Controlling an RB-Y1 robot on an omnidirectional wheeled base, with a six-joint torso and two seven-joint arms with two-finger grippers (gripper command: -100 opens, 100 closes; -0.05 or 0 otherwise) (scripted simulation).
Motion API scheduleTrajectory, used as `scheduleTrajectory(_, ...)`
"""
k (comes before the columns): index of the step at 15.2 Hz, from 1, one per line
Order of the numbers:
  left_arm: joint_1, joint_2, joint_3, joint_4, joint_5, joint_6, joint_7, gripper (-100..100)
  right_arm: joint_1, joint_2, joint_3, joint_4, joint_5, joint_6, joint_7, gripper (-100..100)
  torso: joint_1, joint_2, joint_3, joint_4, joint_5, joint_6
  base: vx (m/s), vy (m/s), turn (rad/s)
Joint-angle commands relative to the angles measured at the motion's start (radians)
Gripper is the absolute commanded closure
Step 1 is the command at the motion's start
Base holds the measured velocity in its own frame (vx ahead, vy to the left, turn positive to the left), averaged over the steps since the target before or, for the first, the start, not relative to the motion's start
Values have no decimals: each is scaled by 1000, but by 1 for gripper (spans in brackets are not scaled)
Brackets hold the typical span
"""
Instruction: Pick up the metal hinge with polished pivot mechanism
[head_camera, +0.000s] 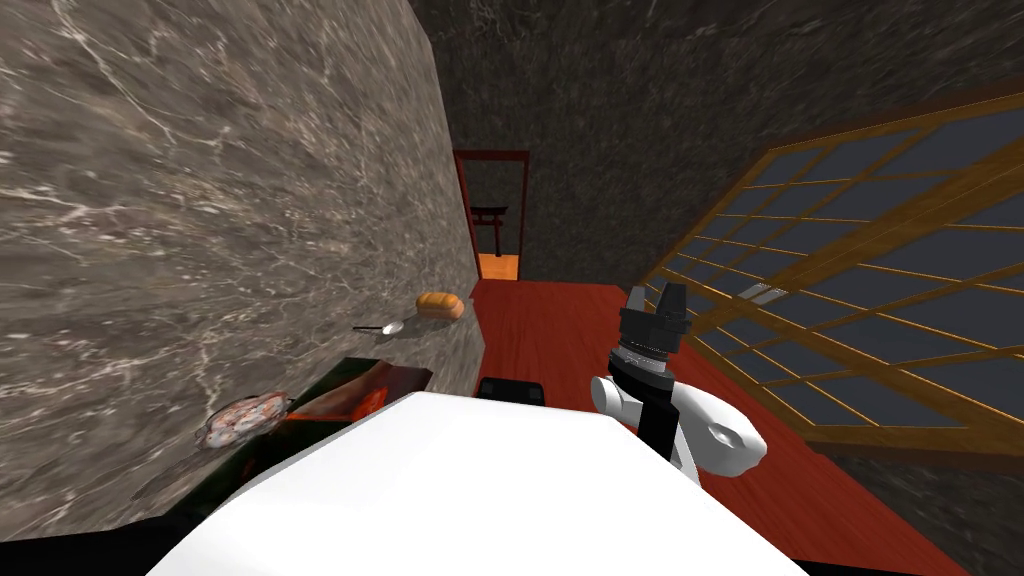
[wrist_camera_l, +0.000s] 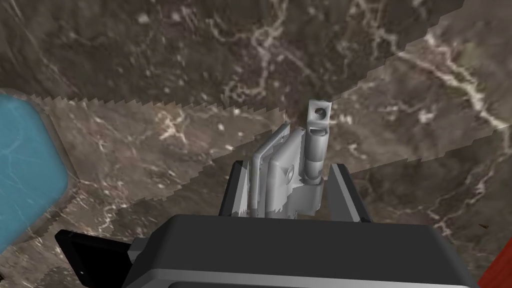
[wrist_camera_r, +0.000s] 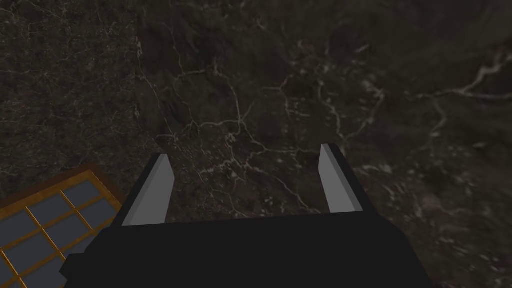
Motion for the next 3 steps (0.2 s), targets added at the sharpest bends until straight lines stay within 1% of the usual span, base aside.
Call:
scheduleTrajectory(1, 36, 10, 17, -29, 18, -4, -4, 100, 0, 0, 0, 0, 0, 0, 0, 0, 0, 0, 0, 0, 0, 0, 16, -3, 39)
scheduleTrajectory(2, 47, 13, 22, -37, 22, -5, -4, 100, 0, 0, 0, 0, 0, 0, 0, 0, 0, 0, 0, 0, 0, 0, 15, -2, 38)
scheduleTrajectory(3, 33, 7, 14, -27, 13, -4, -3, 100, 0, 0, 0, 0, 0, 0, 0, 0, 0, 0, 0, 0, 0, 0, 8, -1, 12)
